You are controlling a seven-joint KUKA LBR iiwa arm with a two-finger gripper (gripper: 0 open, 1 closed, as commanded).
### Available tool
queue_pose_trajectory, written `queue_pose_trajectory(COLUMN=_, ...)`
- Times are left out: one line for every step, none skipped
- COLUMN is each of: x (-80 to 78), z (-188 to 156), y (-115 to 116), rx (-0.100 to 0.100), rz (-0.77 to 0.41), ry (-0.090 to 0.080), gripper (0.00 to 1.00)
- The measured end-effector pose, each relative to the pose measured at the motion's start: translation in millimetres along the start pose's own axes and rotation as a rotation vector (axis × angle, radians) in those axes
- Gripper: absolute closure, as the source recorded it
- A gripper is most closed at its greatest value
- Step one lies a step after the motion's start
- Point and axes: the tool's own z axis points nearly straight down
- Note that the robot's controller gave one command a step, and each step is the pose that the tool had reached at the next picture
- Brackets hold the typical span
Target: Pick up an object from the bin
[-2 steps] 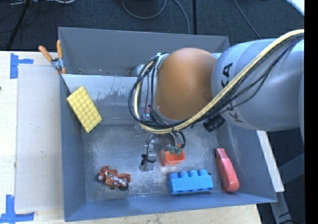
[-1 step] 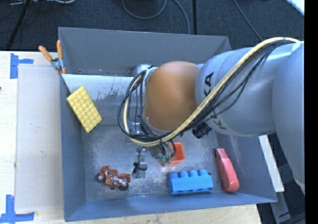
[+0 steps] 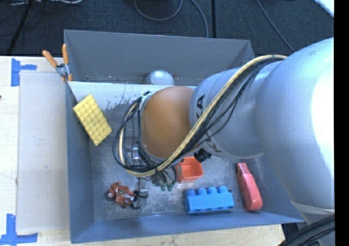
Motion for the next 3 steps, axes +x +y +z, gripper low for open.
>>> queue_pose_trajectory(x=9.9, z=27, y=2, rx=0.002, rz=0.077, ry=0.007, gripper=0.00)
queue_pose_trajectory(x=-6.1, z=39, y=18, rx=-0.001, rz=-0.220, ry=-0.002, gripper=1.00)
queue_pose_trajectory(x=-6.0, z=39, y=18, rx=-0.001, rz=-0.219, ry=-0.002, gripper=1.00)
